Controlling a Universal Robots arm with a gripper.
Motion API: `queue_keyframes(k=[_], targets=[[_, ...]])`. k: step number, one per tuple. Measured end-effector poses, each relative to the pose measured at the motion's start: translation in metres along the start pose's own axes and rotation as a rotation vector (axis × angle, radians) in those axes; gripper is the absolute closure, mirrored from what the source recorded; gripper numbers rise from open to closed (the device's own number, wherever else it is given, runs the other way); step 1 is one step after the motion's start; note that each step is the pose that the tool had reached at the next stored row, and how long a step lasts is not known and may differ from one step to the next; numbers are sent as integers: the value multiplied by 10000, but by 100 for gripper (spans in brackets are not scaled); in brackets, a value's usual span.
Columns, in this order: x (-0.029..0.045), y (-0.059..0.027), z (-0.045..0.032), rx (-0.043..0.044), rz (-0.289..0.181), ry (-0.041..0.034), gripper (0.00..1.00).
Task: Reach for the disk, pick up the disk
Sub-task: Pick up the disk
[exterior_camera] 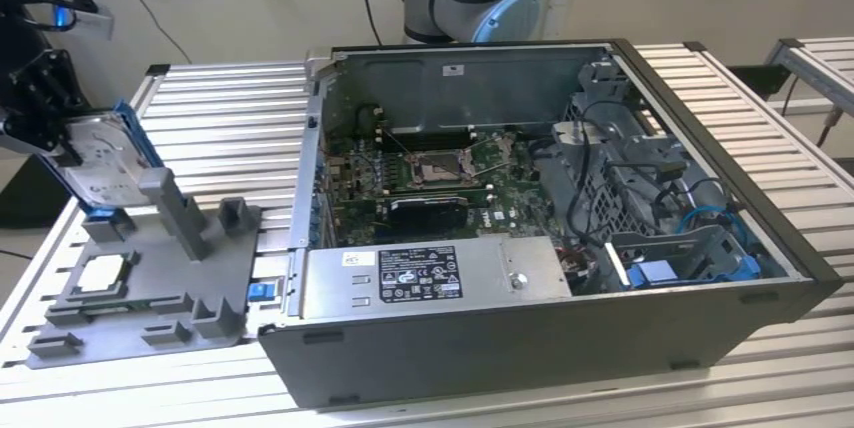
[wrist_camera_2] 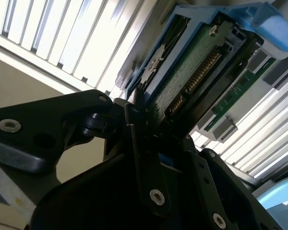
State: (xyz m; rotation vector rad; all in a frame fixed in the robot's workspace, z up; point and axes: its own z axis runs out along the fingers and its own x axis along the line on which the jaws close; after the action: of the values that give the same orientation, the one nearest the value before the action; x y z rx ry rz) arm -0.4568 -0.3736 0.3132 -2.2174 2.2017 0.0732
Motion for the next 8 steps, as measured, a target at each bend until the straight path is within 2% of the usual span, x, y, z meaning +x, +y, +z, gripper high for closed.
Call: queue_keyframes(k=[8], targets=[[-4, 2, -94, -1, 0, 1, 100]])
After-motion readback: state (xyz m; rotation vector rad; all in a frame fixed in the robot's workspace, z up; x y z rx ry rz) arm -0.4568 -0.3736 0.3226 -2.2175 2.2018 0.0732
